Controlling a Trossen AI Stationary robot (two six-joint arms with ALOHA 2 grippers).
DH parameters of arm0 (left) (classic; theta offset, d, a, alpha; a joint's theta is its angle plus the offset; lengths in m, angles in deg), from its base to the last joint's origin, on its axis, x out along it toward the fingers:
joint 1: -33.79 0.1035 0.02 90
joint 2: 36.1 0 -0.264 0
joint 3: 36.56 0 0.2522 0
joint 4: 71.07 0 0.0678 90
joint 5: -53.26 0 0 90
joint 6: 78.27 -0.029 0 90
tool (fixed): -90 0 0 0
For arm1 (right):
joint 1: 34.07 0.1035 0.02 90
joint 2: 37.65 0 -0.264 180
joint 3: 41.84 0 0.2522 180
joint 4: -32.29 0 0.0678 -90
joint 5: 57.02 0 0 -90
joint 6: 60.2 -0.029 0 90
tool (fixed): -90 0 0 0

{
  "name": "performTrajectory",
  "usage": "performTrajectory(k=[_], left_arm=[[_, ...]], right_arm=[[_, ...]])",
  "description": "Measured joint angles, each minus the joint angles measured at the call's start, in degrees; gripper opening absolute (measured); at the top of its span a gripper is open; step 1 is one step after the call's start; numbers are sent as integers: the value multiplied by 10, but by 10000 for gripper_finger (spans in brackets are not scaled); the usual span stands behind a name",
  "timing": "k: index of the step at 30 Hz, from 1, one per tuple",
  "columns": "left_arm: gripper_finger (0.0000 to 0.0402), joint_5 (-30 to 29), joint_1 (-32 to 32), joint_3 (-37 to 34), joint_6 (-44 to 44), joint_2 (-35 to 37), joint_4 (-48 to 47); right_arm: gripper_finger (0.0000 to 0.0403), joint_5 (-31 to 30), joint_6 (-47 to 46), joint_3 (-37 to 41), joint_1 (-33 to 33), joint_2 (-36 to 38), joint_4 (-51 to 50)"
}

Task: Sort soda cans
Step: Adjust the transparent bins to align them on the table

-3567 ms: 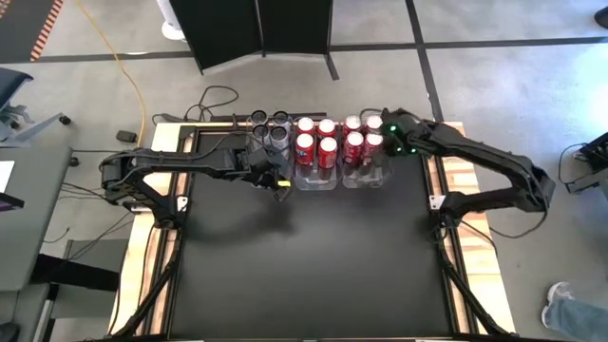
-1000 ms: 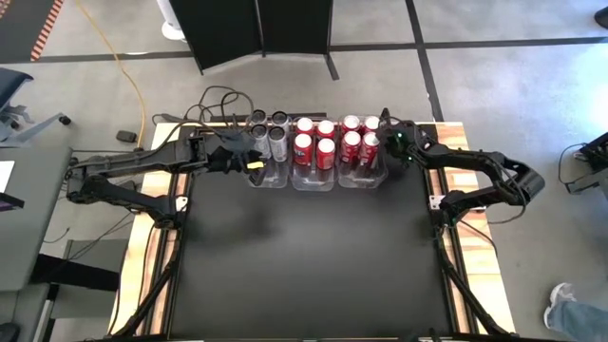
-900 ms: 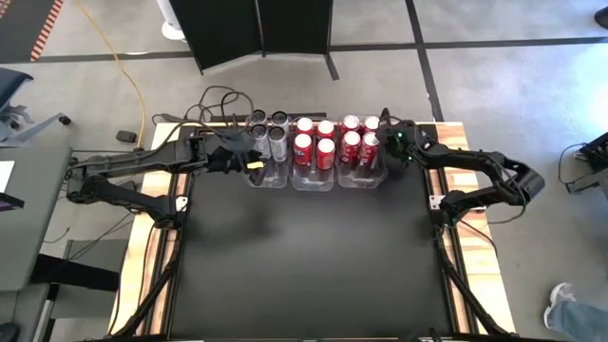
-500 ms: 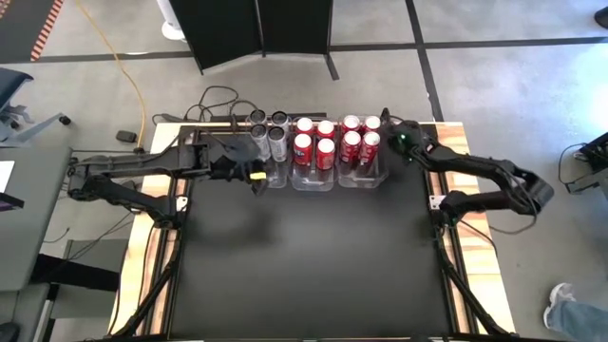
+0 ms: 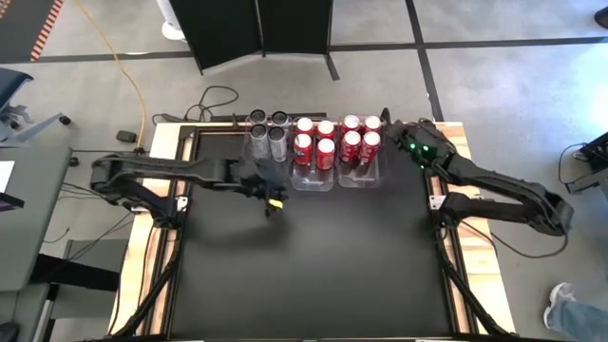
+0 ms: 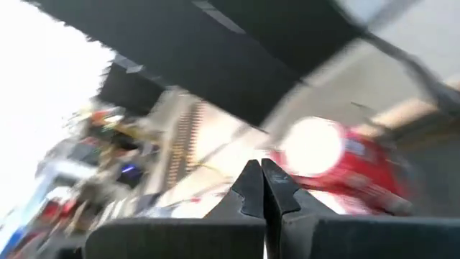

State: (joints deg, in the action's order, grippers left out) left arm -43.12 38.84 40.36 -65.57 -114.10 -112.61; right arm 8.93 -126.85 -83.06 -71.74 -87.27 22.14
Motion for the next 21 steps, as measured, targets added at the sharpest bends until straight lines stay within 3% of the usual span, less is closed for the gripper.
performTrajectory(k=[7,14,21], left_arm=[[128,-50,-34,-1,-1,-114,59],[128,-30,-65,0,-51,-181,197],[128,-29,-36,-1,-52,-249,283]], right_arm=[[3,-9,117,-3,81,85,43],[3,0,123,-3,125,124,36],[3,-28,98,-3,206,121,39]])
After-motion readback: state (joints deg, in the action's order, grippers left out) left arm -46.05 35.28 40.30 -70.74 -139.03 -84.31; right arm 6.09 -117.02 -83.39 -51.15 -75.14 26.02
